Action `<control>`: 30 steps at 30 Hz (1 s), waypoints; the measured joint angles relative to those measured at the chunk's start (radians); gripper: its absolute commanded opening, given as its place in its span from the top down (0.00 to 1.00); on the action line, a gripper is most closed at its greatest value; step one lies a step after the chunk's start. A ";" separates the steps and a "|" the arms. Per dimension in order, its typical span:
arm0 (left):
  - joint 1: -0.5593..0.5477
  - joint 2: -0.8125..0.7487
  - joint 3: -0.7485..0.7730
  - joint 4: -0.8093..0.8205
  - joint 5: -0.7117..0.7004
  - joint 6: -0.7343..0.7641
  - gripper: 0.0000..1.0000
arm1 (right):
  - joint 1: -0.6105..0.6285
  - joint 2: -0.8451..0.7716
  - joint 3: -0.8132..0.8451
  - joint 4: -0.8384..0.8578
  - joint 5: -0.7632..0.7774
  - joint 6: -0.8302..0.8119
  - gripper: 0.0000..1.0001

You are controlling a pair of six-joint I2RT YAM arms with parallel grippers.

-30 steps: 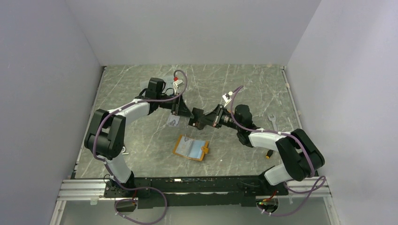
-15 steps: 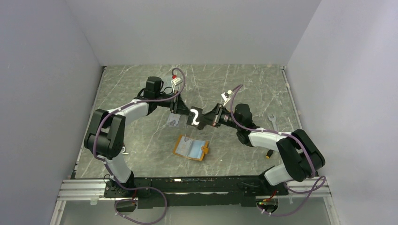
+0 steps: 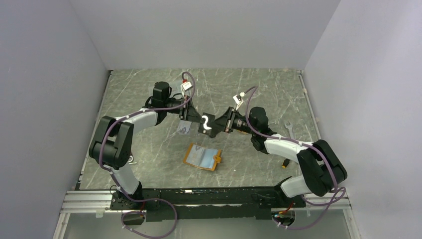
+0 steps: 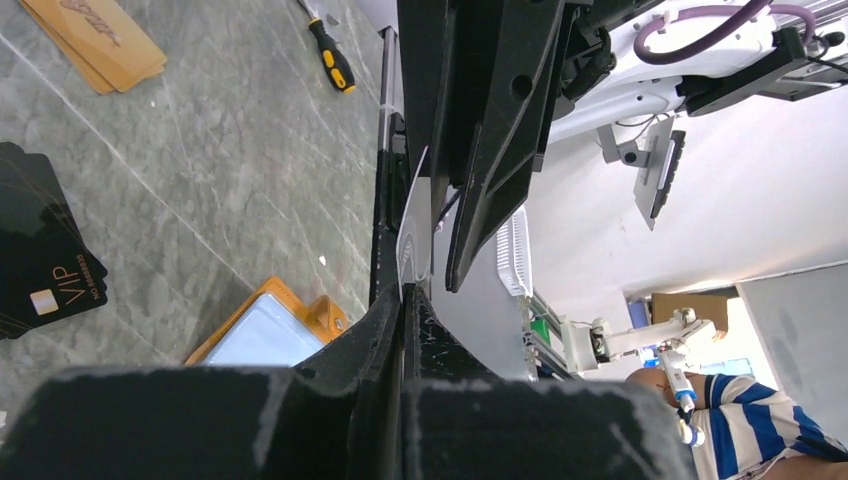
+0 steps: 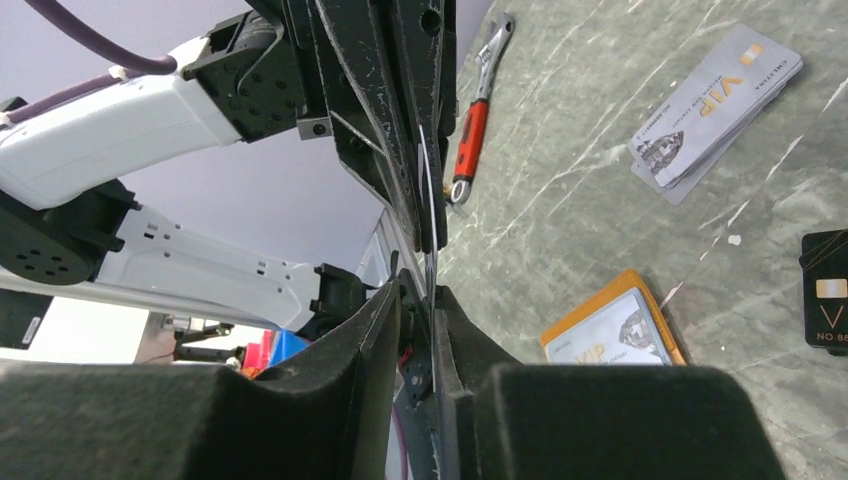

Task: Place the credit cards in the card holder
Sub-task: Turn over the card holder at the center of the board.

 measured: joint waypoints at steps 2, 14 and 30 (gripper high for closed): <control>0.003 0.000 -0.004 0.040 0.006 -0.032 0.93 | 0.000 -0.007 0.013 -0.022 0.000 -0.009 0.95; -0.002 -0.068 0.029 -0.315 -0.143 0.205 0.42 | 0.006 -0.108 0.018 -0.178 0.031 -0.065 1.00; -0.008 -0.122 -0.117 -0.780 -0.626 0.546 0.43 | 0.230 -0.175 -0.060 -0.737 0.261 -0.198 1.00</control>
